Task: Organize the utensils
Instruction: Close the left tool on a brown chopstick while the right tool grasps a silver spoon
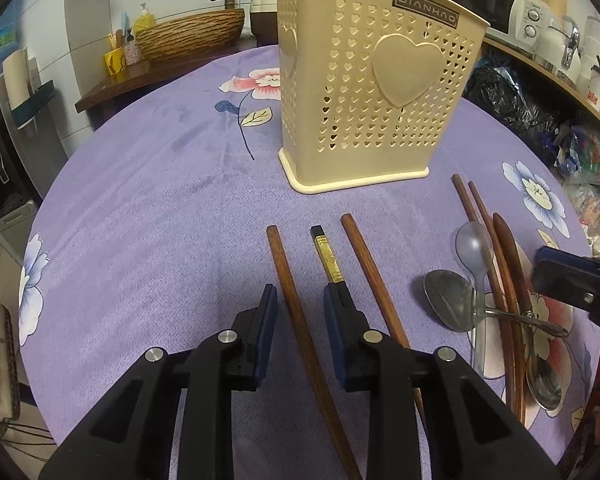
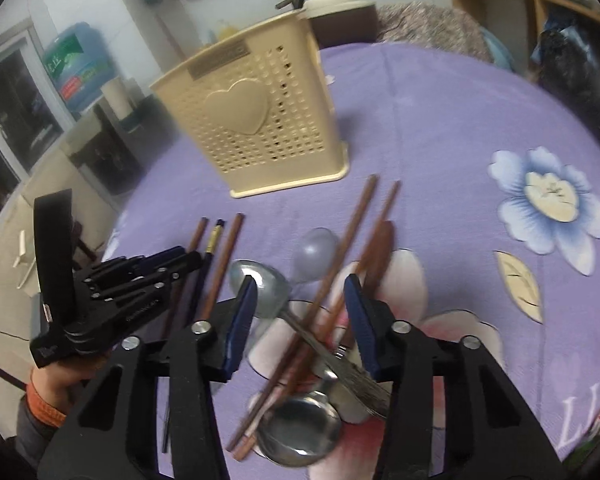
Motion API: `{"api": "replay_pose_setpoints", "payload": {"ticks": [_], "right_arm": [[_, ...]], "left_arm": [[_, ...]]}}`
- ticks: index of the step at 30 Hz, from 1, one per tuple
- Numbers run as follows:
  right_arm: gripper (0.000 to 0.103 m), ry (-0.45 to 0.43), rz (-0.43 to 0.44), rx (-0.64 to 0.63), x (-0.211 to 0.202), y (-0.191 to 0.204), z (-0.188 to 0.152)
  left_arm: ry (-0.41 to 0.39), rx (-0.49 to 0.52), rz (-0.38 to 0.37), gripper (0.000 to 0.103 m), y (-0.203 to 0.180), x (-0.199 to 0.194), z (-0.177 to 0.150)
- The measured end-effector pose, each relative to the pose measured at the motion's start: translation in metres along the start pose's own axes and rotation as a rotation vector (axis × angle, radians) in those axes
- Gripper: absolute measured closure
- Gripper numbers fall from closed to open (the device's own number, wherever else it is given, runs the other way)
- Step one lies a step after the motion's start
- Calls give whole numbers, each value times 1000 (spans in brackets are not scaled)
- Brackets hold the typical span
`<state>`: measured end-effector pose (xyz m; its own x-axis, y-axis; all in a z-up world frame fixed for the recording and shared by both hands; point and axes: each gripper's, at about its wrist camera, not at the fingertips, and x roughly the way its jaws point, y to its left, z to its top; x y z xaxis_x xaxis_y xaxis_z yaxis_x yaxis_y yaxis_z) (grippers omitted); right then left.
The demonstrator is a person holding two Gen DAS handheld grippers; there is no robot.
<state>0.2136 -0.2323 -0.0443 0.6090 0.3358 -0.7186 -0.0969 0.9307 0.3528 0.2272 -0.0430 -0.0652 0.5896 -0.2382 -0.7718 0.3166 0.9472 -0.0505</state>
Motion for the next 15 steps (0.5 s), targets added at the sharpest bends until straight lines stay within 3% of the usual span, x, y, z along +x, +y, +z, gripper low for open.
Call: {"api": "replay_pose_setpoints", "payload": {"ticks": [9, 15], "right_arm": [[69, 64, -36, -94, 35, 0, 43], [78, 148, 26, -152, 56, -4, 57]], "left_arm": [[-1, -17, -25, 78, 3, 0, 0], [3, -19, -35, 78, 5, 0, 1]]}}
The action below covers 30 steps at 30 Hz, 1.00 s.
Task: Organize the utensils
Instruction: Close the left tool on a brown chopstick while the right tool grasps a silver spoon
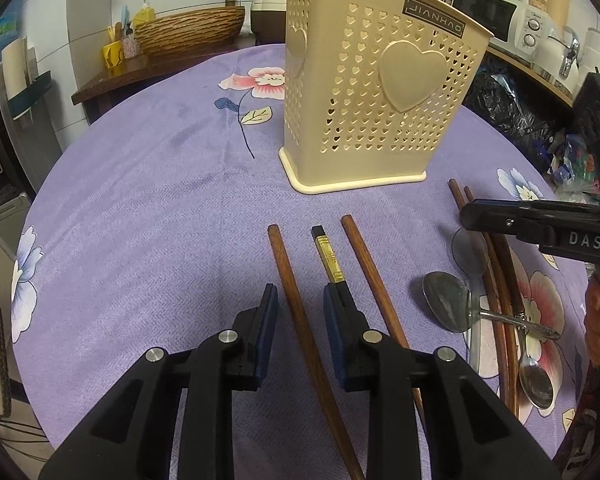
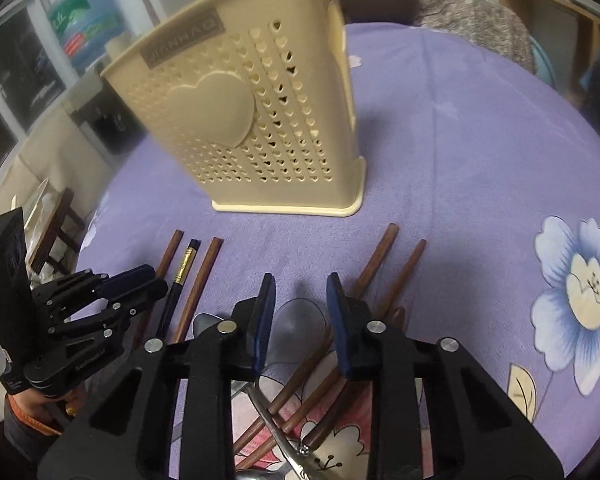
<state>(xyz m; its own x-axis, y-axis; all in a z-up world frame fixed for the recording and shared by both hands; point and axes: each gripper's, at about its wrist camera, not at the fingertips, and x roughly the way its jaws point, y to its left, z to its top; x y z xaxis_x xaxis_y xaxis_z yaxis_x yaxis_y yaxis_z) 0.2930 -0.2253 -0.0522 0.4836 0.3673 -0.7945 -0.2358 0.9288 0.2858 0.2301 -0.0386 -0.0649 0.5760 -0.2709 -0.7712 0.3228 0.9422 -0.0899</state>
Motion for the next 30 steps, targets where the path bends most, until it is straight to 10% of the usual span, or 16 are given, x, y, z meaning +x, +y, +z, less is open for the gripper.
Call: {"api": "replay_pose_setpoints", "payload": {"ticks": [21, 30], "right_arm": [[80, 110, 220, 21, 11, -25, -16], [99, 43, 223, -3, -5, -9, -21]], "left_arm": [[11, -15, -21, 78, 4, 1, 3], [33, -12, -23, 92, 4, 9, 12]]}}
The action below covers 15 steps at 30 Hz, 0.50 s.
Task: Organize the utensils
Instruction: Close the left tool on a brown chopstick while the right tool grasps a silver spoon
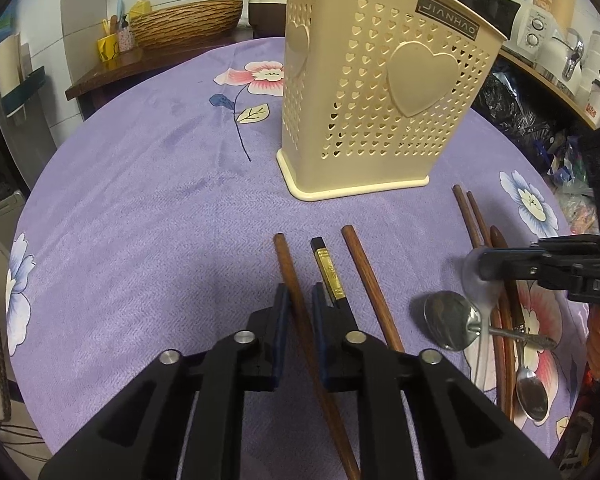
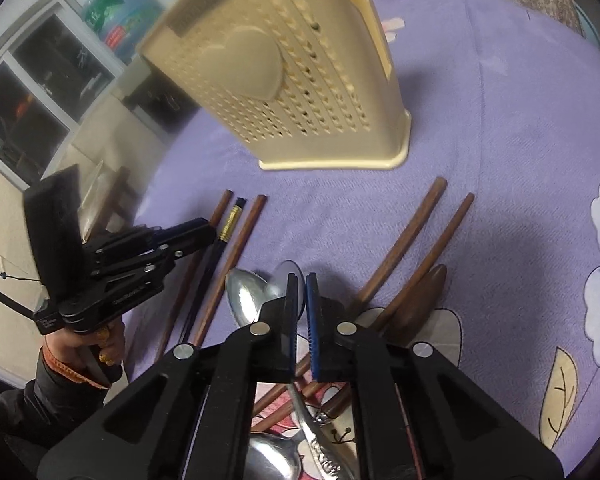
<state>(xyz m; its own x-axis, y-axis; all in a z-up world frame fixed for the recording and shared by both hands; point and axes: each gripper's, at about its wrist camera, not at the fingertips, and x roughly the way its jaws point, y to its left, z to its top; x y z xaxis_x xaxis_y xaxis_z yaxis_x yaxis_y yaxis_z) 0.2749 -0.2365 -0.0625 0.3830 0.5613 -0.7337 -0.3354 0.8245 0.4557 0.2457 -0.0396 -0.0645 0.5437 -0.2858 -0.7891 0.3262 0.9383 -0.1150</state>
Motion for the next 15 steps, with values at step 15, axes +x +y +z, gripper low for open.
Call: {"api": "replay_pose_setpoints", "payload": {"ticks": [15], "right_arm": [[99, -187, -172, -204, -70, 71, -3]], "left_arm": [[4, 25, 33, 95, -9, 7, 11]]}}
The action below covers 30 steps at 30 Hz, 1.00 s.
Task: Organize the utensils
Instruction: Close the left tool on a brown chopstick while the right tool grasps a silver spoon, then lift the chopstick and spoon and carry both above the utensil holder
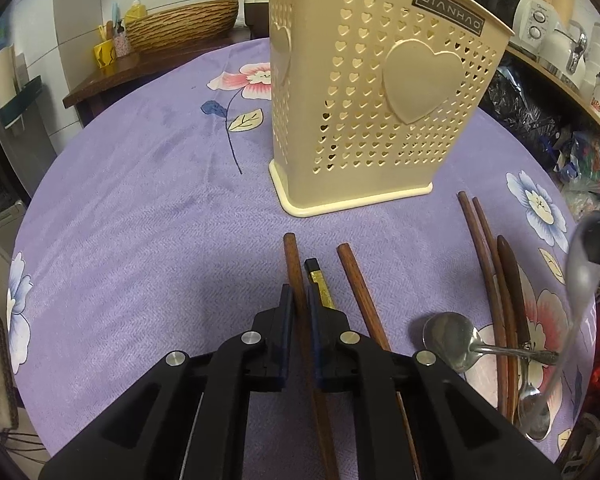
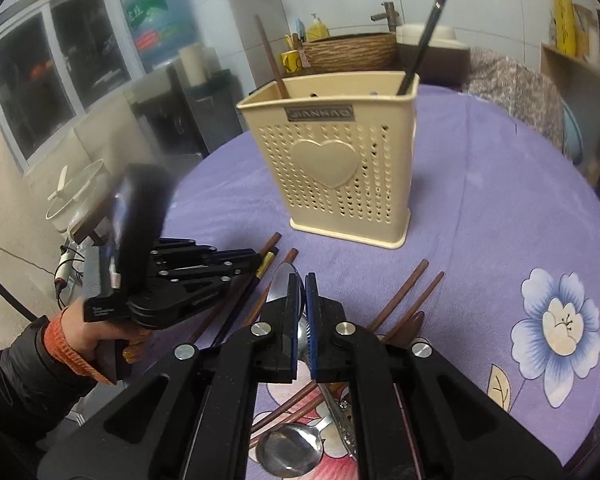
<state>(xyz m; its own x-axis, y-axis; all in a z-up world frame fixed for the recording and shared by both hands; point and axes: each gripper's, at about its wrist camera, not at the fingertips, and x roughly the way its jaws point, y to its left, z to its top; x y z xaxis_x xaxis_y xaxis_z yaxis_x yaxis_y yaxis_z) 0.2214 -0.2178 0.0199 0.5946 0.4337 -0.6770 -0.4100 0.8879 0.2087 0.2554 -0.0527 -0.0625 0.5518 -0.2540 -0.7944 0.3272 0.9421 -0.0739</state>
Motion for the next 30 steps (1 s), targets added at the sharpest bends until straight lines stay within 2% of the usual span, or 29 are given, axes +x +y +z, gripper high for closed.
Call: {"api": "replay_pose_setpoints", "payload": {"ticks": [5, 16, 18, 22, 30], "right_arm": [[99, -35, -40, -39, -14, 12, 2], [99, -129, -124, -67, -50, 18, 17], [99, -144, -139, -80, -54, 21, 20], [99, -159, -170, -105, -58, 25, 25], [99, -153, -212, -139, -57, 26, 38]], "left_arm": [[-56, -11, 8, 95, 4, -19, 3], [-389, -52, -14, 95, 20, -149, 26], [-426, -55, -16, 95, 21, -164, 29], [-469, -58, -9, 95, 20, -178, 35], [-493, -72, -28, 96, 25, -186, 47]]}}
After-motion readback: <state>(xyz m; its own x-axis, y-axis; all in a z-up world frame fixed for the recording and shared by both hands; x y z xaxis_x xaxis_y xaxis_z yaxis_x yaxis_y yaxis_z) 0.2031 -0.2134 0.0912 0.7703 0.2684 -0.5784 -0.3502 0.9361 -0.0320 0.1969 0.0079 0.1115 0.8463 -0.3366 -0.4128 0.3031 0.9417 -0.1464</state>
